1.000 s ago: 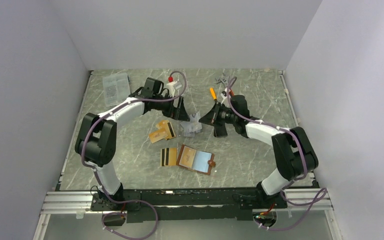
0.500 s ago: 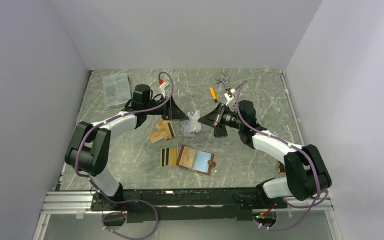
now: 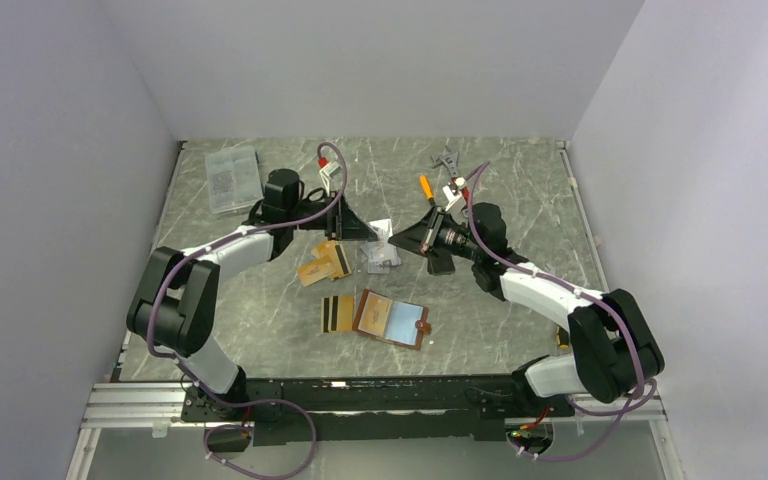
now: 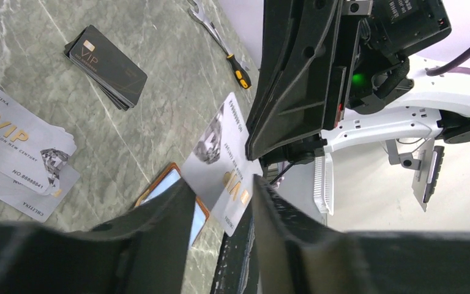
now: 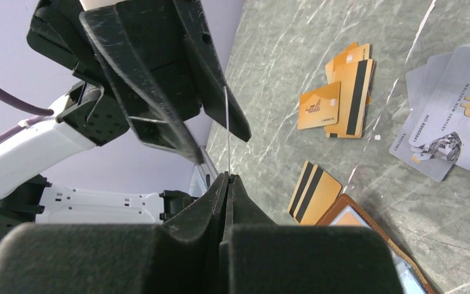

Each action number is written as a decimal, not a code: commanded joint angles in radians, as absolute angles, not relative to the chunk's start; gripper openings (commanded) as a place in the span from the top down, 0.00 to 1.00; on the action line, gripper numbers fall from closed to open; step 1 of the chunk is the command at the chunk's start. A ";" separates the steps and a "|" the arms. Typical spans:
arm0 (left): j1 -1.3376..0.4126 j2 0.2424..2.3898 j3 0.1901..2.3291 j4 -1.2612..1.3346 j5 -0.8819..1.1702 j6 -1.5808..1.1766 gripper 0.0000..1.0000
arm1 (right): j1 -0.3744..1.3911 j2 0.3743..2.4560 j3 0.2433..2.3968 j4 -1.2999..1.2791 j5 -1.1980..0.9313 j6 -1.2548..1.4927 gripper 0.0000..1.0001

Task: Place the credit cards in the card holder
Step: Pick up the credit card from the center of the board, then insert the credit card into the card holder.

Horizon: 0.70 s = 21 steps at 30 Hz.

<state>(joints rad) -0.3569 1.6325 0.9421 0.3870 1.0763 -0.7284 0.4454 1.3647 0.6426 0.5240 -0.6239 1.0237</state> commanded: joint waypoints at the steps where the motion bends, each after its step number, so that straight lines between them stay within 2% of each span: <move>1: -0.359 1.584 0.938 0.454 1.107 -0.756 0.66 | 0.461 1.321 0.685 0.565 -0.571 1.011 1.00; 6: -0.359 1.583 0.939 0.463 1.116 -0.772 1.00 | 0.484 1.352 0.709 0.585 -0.607 1.008 1.00; 7: -0.359 1.584 0.940 0.463 1.119 -0.775 1.00 | 0.486 1.362 0.710 0.595 -0.619 1.010 0.99; 9: -0.356 1.586 0.942 0.476 1.126 -0.791 1.00 | 0.485 1.374 0.709 0.619 -0.647 1.020 0.88; 11: -0.354 1.586 0.943 0.488 1.130 -0.804 1.00 | 0.486 1.385 0.715 0.632 -0.671 1.026 0.83; 16: -0.354 1.588 0.939 0.505 1.136 -0.827 1.00 | 0.482 1.422 0.730 0.762 -0.736 1.101 0.79; 21: -0.354 1.584 0.942 0.488 1.133 -0.819 1.00 | 0.482 1.452 0.722 0.899 -0.785 1.191 0.84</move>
